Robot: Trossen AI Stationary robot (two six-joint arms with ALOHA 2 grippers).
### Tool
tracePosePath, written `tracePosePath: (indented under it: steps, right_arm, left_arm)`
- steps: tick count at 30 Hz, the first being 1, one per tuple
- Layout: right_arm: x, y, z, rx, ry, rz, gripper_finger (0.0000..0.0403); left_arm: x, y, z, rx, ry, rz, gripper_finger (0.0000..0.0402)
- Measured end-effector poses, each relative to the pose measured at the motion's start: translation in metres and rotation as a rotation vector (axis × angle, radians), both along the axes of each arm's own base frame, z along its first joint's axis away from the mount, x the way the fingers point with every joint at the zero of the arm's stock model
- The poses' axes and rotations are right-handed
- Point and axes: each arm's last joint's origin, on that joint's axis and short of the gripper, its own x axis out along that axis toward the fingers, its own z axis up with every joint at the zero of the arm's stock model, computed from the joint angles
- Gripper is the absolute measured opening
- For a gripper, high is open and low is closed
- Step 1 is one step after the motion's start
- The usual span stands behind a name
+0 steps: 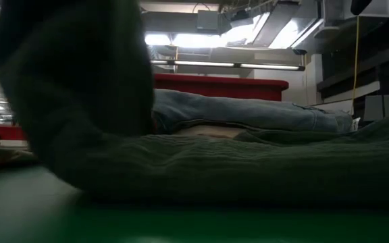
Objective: Fold laundry
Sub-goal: Fold the green polo shirt
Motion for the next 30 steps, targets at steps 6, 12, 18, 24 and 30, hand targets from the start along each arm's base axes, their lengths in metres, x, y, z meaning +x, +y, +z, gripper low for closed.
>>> tracePosePath:
  steps: [6, 12, 18, 24, 30]
  right_arm:
    - [0.000, 0.000, 0.000, 0.000, 0.000, 0.000, 0.0186]
    - [0.000, 0.000, 0.000, -0.001, -0.001, 0.000, 0.0186]
    - [0.000, 0.000, 0.000, -0.001, 0.000, 0.000, 0.0186]
    - [-0.001, 0.000, 0.000, -0.005, 0.005, 0.001, 0.0186]
    - [-0.001, -0.001, 0.000, -0.005, 0.007, 0.000, 0.0186]
  left_arm:
    - [0.020, 0.016, 0.008, 0.063, -0.092, -0.034, 0.0002]
    - [0.036, 0.026, 0.011, 0.110, -0.155, -0.041, 0.0002]
    - [0.062, 0.023, 0.001, 0.124, -0.216, -0.109, 0.0003]
    - [0.085, 0.023, -0.018, 0.138, -0.227, -0.135, 0.0004]
    - [0.104, 0.022, -0.042, 0.104, -0.201, -0.171, 0.0005]
